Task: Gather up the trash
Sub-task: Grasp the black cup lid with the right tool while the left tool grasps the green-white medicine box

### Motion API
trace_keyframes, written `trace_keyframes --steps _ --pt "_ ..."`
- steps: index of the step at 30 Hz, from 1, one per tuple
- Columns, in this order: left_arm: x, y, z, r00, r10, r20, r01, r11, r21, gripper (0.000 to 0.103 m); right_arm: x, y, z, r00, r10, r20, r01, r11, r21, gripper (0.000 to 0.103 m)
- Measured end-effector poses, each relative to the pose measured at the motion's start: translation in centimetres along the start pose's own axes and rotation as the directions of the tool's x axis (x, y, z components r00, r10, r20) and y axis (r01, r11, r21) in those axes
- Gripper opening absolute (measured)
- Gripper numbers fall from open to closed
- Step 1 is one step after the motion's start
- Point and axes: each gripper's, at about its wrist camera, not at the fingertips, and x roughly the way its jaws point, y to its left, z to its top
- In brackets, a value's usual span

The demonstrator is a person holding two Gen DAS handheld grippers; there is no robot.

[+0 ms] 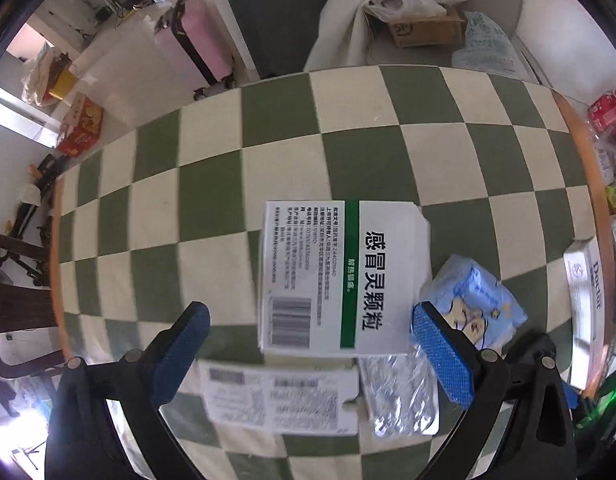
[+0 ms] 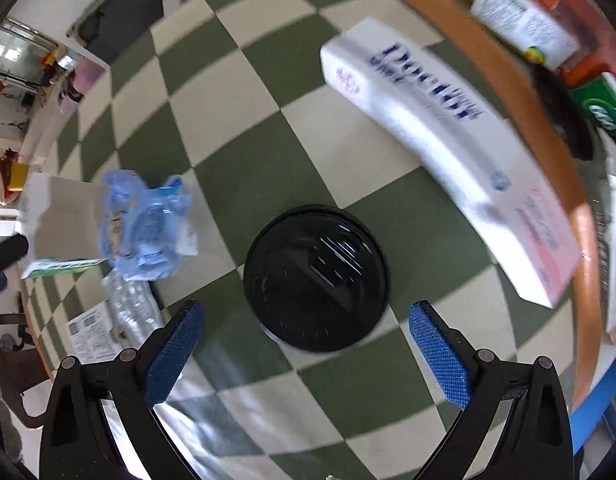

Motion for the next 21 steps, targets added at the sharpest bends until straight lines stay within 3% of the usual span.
trace_keyframes --steps 2,3,4,8,21 --pt "0.3 -0.1 0.4 1.0 -0.002 0.002 0.002 1.0 -0.005 0.097 1.2 0.4 0.7 1.0 -0.017 -0.018 0.016 1.0 -0.01 0.103" --pt "0.5 -0.2 0.5 1.0 0.001 0.004 -0.001 1.0 -0.002 0.079 1.6 0.6 0.9 0.999 -0.026 -0.023 0.025 1.0 -0.016 0.102" --pt "0.6 -0.4 0.7 1.0 0.009 -0.001 -0.009 1.0 0.004 0.074 2.1 0.7 1.1 0.999 -0.04 -0.026 0.039 0.999 -0.022 0.1" --pt "1.0 -0.4 0.8 1.0 0.011 0.0 -0.011 1.0 0.023 0.074 2.3 1.6 1.2 0.993 -0.114 0.016 0.115 0.992 -0.06 0.09" --pt "-2.5 2.0 -1.7 0.995 0.028 0.098 -0.026 1.0 -0.016 0.073 0.1 -0.7 -0.2 0.997 -0.042 0.058 0.045 0.998 -0.046 0.085"
